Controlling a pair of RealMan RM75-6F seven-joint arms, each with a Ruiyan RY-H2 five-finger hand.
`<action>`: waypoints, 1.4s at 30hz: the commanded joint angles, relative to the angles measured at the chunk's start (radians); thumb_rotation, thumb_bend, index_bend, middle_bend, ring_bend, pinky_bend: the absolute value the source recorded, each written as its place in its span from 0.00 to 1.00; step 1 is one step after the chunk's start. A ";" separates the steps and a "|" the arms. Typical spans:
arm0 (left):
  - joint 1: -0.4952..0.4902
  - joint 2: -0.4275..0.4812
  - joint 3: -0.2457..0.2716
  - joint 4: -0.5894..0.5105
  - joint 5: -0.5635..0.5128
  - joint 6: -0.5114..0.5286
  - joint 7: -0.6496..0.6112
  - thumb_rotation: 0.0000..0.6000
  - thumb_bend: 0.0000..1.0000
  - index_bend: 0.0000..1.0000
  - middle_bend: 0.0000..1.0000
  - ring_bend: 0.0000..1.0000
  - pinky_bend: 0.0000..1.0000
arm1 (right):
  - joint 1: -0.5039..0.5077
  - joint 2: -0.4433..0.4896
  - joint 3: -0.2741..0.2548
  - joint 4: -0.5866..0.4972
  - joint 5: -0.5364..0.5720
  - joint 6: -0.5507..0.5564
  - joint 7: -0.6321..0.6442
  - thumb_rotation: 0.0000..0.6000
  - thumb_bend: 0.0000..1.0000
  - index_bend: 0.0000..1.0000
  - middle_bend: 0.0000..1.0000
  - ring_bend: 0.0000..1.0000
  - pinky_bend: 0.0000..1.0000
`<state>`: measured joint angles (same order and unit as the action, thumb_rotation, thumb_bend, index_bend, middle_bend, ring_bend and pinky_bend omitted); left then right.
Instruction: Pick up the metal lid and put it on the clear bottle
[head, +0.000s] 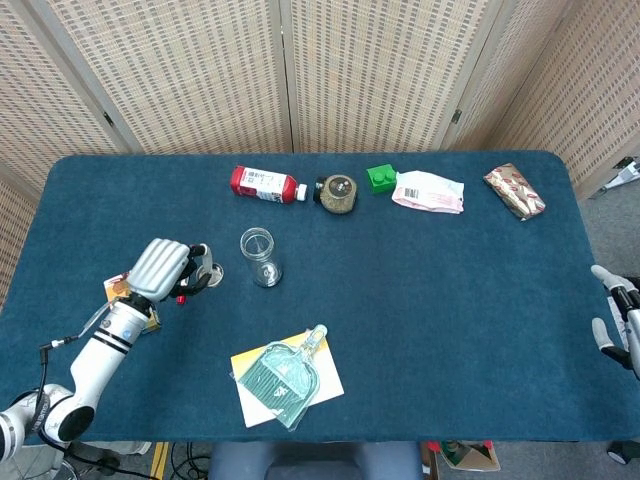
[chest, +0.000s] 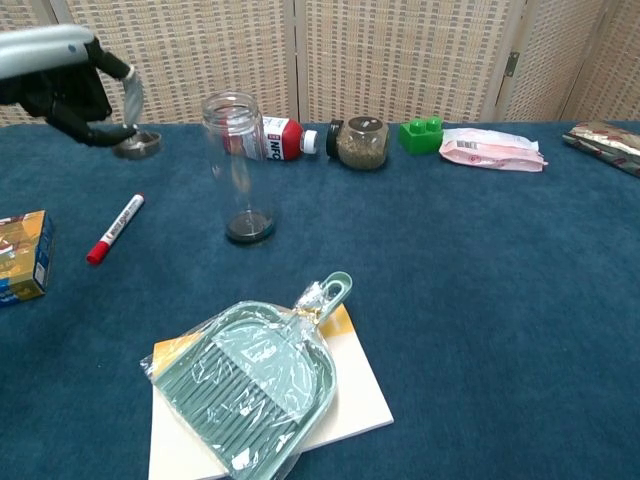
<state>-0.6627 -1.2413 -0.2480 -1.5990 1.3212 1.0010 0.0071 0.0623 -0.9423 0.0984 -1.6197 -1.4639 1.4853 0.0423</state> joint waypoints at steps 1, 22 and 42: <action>-0.019 0.039 -0.036 -0.038 -0.021 0.003 -0.014 1.00 0.48 0.63 1.00 1.00 1.00 | 0.004 0.015 0.006 -0.012 0.007 -0.004 -0.002 1.00 0.44 0.17 0.26 0.18 0.32; -0.202 -0.010 -0.097 0.002 -0.104 -0.114 0.025 1.00 0.48 0.62 1.00 1.00 1.00 | 0.007 0.070 0.011 -0.067 0.027 -0.014 -0.030 1.00 0.44 0.17 0.26 0.18 0.32; -0.290 -0.111 -0.073 0.178 -0.183 -0.161 0.078 1.00 0.48 0.61 1.00 1.00 1.00 | 0.005 0.065 0.006 -0.052 0.040 -0.025 -0.026 1.00 0.44 0.17 0.26 0.18 0.32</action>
<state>-0.9527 -1.3520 -0.3217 -1.4217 1.1390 0.8396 0.0843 0.0677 -0.8771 0.1043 -1.6713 -1.4241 1.4605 0.0161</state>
